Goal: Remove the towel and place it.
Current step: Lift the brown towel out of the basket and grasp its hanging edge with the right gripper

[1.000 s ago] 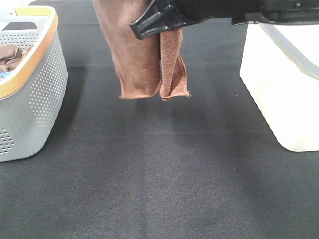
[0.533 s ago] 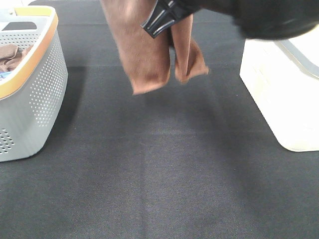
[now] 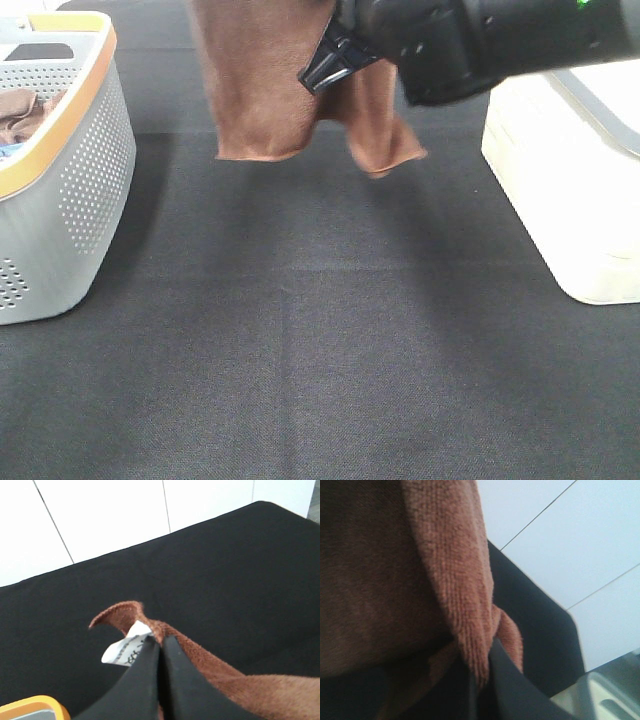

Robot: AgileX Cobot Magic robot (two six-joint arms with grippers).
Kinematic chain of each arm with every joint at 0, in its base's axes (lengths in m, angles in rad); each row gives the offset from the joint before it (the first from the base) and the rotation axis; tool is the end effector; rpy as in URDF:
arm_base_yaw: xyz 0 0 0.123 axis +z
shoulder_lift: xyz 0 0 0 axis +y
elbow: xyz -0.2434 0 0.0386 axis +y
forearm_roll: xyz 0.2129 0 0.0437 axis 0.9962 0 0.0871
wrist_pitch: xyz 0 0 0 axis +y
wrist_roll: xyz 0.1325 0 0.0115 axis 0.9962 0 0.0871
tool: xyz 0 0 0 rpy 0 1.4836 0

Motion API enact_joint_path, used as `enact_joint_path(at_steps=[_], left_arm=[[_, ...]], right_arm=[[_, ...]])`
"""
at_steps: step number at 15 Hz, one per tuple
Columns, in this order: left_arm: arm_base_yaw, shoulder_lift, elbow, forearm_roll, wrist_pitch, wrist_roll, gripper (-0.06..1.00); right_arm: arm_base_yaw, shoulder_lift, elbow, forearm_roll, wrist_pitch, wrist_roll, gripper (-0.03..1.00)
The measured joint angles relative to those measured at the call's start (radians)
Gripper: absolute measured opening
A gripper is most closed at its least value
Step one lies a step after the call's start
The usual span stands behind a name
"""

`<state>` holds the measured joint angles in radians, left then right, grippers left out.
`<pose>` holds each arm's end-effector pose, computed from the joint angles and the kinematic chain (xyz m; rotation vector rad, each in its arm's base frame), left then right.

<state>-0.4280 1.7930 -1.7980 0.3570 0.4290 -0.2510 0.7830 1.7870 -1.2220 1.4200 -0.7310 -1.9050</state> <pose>0.3985 -0.1605 0.3561 0.3717 1.8443 -0.1042 0.3364 0.2110 0.2417 -0.7233 1.7114 -0.5156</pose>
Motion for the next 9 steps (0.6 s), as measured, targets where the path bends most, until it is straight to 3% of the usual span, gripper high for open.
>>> enact_joint_path(at_steps=[3,6,9], left_arm=[[-0.032,-0.050,0.000,-0.020,-0.020,-0.002,0.00],[-0.069,-0.095,0.000,-0.029,-0.024,-0.002,0.00],[-0.088,-0.133,0.000,-0.029,-0.028,-0.002,0.00]], right_arm=[[0.000,0.000,0.000,0.054,0.136,0.063,0.00],[0.000,0.000,-0.001,0.066,0.178,0.124,0.04],[0.000,0.000,-0.003,0.072,0.179,0.163,0.28]])
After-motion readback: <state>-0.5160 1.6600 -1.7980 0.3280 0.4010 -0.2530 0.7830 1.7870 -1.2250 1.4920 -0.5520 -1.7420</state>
